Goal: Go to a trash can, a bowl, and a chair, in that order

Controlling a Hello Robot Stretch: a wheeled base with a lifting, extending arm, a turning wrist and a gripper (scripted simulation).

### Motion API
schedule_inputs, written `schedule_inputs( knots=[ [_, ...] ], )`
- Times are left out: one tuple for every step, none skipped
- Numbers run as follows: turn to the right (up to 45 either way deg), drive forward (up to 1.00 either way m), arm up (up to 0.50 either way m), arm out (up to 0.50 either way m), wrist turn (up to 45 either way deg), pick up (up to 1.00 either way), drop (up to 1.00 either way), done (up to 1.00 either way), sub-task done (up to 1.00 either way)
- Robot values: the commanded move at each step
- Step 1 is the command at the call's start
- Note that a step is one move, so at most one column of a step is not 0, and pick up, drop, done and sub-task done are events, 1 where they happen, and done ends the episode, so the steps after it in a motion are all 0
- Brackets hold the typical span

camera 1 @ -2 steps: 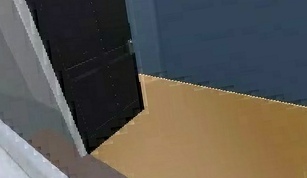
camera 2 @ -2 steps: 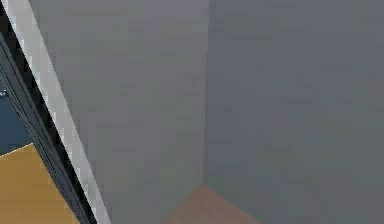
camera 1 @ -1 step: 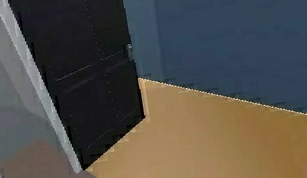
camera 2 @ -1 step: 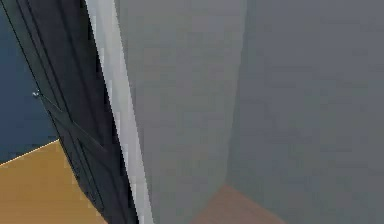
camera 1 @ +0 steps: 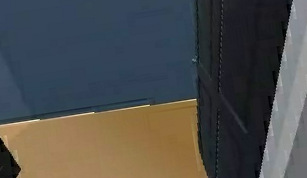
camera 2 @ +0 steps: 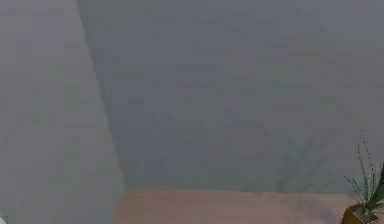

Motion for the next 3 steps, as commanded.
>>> schedule_inputs(
  knots=[
    [0.0, 1.0, 0.0, 0.0, 0.0, 0.0, 0.0, 0.0, 0.0],
    [6.0, 0.0, 0.0, 0.0, 0.0, 0.0, 0.0, 0.0, 0.0],
    [0.0, 0.3, 0.0, 0.0, 0.0, 0.0, 0.0, 0.0, 0.0]
  ],
)
